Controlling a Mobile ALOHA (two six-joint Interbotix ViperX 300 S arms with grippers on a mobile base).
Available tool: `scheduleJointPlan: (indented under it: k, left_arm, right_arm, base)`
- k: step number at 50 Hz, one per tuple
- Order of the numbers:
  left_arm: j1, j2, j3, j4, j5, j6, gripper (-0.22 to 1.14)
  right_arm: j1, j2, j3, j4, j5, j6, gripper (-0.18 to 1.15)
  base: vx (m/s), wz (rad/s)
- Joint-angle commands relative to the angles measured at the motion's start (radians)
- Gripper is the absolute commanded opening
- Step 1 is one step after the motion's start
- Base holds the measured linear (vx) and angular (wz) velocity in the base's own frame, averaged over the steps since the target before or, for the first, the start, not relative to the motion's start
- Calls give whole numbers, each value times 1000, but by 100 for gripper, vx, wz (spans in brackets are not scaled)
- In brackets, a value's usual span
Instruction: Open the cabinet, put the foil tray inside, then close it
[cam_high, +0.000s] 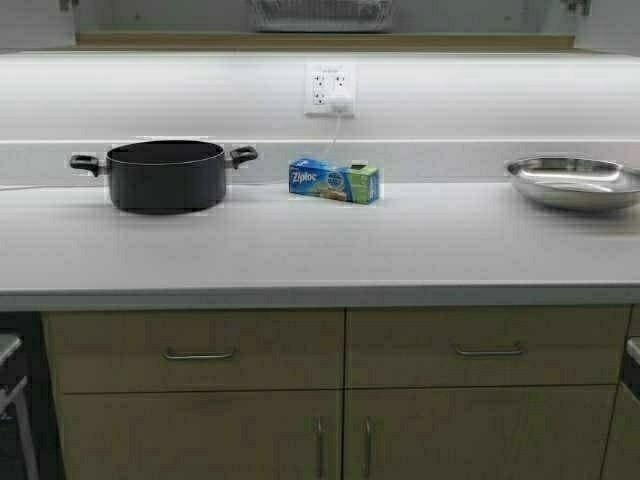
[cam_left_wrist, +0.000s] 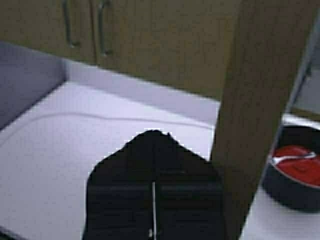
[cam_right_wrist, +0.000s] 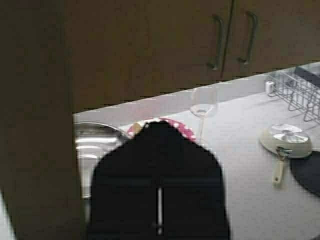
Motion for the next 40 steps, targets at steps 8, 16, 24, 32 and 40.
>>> scheduleJointPlan:
  k: [8, 16, 24, 32, 40]
  left_arm:
    - [-258, -21, 3, -3, -20, 3, 4]
    - [-348, -72, 38, -3, -20, 5, 4]
    - [-360, -130, 98, -3, -21, 5, 4]
    - [-405, -170, 164, -2, -26, 6, 4]
    - [-456, -160, 179, 0, -75, 8, 4]
  right_arm:
    - [209, -74, 5, 3, -14, 5, 7]
    - [310, -127, 55, 3, -14, 6, 7]
    - [373, -196, 158, 5, -14, 8, 7]
    - [500, -267, 285, 5, -14, 8, 7]
    - [581, -321, 388, 14, -14, 20, 7]
  base:
    - [-2, 0]
    - [-2, -1]
    - [0, 0]
    - [1, 0]
    - [1, 1]
